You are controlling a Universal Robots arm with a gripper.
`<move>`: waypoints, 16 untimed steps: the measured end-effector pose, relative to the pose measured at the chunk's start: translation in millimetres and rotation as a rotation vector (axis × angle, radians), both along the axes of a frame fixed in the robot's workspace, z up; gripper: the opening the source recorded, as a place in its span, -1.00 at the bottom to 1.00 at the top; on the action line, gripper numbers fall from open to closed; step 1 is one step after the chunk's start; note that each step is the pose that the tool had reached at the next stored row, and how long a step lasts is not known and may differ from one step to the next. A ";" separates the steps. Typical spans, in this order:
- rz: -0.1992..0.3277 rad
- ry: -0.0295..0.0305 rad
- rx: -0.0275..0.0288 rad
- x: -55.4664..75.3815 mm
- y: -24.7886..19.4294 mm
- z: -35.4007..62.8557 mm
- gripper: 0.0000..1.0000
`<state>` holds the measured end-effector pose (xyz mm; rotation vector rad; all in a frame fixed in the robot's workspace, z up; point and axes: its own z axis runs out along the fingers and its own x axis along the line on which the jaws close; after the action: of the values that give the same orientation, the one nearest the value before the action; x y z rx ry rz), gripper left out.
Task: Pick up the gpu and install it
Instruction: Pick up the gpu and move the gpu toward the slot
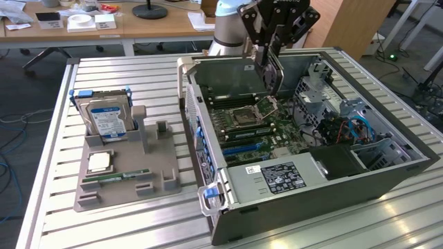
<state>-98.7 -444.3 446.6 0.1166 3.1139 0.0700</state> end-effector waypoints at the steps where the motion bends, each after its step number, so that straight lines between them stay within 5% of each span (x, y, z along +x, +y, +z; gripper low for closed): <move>1: 0.000 0.0000 0.0000 1.7 0.0 0.0 -0.47; 16: 0.000 0.0000 -0.0001 28.6 0.0 -0.2 -0.47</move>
<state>-70.1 -444.3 446.4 0.1168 3.1139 0.0699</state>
